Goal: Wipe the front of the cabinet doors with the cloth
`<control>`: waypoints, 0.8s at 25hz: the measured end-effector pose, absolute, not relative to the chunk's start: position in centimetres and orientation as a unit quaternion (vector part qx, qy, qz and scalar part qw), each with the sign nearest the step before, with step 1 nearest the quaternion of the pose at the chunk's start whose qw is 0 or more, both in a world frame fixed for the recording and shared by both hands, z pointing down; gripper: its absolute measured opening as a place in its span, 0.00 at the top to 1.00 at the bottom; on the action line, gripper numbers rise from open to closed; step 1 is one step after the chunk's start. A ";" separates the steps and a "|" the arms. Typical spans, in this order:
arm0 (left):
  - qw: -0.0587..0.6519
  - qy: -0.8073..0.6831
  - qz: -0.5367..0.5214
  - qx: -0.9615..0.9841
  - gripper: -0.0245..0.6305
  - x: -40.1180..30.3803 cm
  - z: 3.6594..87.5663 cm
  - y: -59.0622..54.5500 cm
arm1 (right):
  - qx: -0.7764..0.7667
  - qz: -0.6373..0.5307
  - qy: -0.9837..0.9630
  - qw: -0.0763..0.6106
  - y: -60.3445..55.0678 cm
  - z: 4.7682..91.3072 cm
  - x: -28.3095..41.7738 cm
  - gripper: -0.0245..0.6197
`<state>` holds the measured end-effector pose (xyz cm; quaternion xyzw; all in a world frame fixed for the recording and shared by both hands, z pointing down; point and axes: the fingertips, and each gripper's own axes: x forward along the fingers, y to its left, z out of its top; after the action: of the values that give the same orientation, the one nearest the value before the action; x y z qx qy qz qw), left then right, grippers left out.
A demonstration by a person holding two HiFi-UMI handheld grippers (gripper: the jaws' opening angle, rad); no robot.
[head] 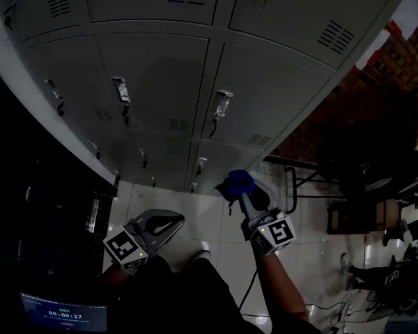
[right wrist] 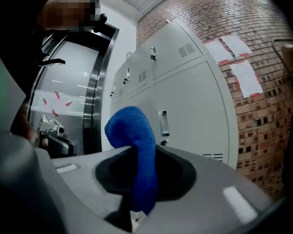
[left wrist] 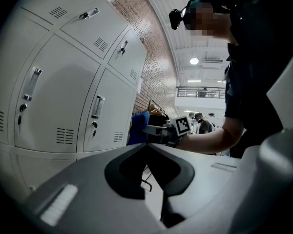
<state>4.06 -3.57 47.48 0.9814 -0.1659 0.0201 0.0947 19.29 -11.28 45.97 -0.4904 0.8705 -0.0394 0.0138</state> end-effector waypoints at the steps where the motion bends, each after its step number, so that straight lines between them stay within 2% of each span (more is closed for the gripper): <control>1: 0.092 -0.163 0.018 0.982 0.96 3.7 46.9 -3.4 | -0.486 -0.043 0.873 0.017 -10.2 45.4 18.2 0.84; 4: 0.087 -0.151 0.011 0.985 0.96 2.5 44.9 -2.8 | -0.479 -0.042 0.877 0.014 -7.7 43.9 15.3 0.84; 8: 0.081 -0.149 0.008 0.986 0.96 0.8 43.1 -2.6 | -0.470 -0.010 0.882 -0.025 -5.5 42.4 11.9 0.84; 20: 0.069 -0.154 0.010 0.986 0.96 -3.2 41.7 -1.8 | -0.429 -0.061 0.901 -0.004 -1.8 40.4 4.4 0.84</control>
<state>-3.24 -1.82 41.74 0.9857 -0.1536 0.0105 0.0685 4.41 -1.85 40.40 -0.4288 0.9013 -0.0614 -0.0041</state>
